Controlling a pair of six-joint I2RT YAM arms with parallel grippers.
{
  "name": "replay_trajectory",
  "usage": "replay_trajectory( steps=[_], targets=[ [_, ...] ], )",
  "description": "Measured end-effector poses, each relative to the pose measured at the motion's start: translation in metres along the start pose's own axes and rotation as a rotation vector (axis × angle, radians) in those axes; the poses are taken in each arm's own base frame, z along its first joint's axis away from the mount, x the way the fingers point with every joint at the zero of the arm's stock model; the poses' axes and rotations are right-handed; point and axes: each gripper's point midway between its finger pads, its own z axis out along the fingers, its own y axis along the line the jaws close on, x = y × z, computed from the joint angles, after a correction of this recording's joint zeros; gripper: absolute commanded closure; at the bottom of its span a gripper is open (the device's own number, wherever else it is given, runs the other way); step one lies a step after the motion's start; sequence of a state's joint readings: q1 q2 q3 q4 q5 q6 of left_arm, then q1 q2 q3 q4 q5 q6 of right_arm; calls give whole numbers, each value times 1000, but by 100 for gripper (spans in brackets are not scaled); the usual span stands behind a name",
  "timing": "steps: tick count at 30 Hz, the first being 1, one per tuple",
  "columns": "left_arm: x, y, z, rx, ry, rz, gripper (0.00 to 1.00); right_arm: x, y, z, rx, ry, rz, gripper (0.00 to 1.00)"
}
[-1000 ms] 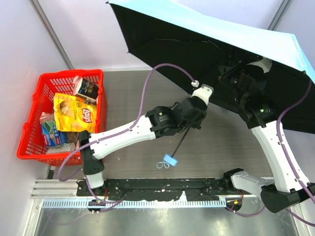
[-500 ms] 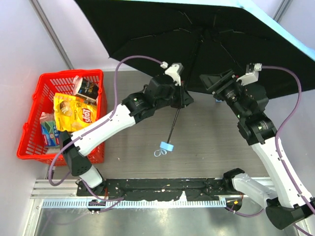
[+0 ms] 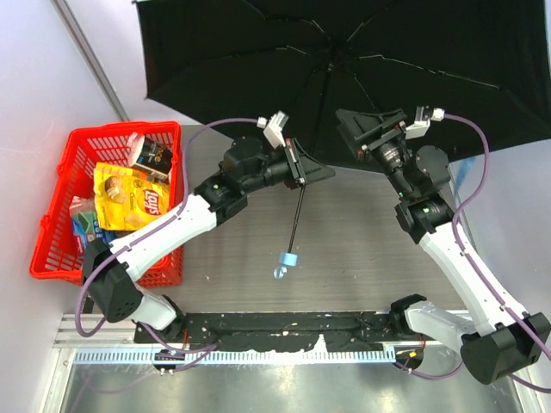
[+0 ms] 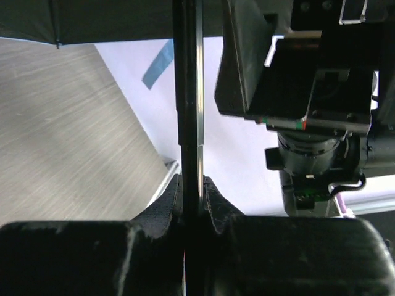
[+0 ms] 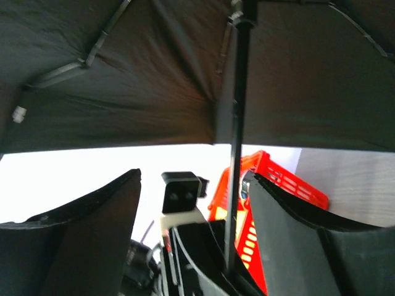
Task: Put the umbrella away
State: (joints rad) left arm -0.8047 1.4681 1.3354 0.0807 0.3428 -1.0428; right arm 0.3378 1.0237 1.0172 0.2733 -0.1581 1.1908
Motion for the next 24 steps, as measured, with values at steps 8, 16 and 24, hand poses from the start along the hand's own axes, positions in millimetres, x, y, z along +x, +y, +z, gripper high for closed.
replay_trajectory(
  steps=[8,16,24],
  targets=[
    [19,-4,-3,84,51,-71,100,-17,-3,24,-2,-86,56,18],
    [24,-14,-15,126,61,-81,100,-24,-26,53,31,-136,107,21],
    [22,-28,-19,173,55,-97,100,-27,-42,88,22,-149,192,36]
  ],
)
